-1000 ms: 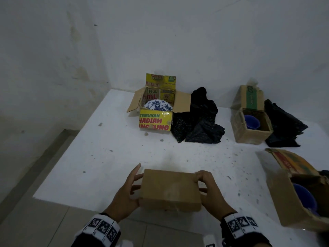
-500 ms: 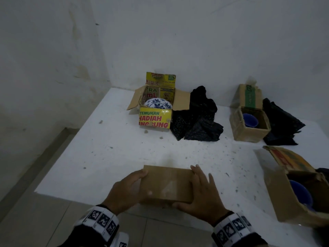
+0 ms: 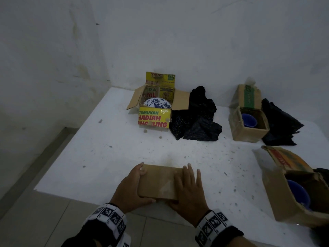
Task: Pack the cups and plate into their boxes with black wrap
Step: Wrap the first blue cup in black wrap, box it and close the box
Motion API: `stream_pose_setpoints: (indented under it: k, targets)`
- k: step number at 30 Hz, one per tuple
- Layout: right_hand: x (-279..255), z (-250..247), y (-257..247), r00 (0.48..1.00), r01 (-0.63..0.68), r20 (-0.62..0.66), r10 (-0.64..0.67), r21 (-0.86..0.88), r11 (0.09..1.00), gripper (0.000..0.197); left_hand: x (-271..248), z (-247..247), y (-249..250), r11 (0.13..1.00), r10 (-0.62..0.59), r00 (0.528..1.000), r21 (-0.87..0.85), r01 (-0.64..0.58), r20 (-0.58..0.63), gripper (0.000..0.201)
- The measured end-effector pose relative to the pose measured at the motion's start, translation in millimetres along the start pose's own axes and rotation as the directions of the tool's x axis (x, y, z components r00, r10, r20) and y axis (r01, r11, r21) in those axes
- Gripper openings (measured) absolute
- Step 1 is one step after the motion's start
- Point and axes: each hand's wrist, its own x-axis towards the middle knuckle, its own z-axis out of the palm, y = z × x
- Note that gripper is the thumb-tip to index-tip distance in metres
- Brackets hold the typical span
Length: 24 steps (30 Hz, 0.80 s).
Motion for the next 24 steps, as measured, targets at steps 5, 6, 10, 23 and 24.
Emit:
stream_pose_setpoints:
  k: [5, 6, 10, 23, 24]
  targets:
    - [8, -5, -10, 0.996, -0.056, 0.068, 0.054, 0.030, 0.998, 0.105, 1, 1, 0, 1.000, 0.030, 1.000, 0.011, -0.030, -0.002, 0.117]
    - [8, -5, -12, 0.996, -0.068, 0.067, 0.065, 0.042, 0.997, 0.105, 0, 2, 0, 0.999, 0.037, 0.999, 0.010, -0.037, -0.005, 0.115]
    - [8, 3, -17, 0.994, -0.084, 0.066, 0.084, 0.007, 0.996, 0.102, -1, 4, -1, 0.999, 0.040, 0.999, 0.014, -0.040, 0.000, 0.110]
    - [6, 1, -23, 0.991, -0.132, 0.039, 0.128, 0.118, 0.984, 0.109, 0, 2, 1, 0.999, -0.037, 0.999, -0.035, 0.038, 0.026, 0.117]
    - [6, 0, -25, 0.990, -0.135, 0.042, 0.131, 0.133, 0.982, 0.109, 0, 1, 1, 0.998, -0.044, 0.999, -0.045, 0.045, 0.029, 0.119]
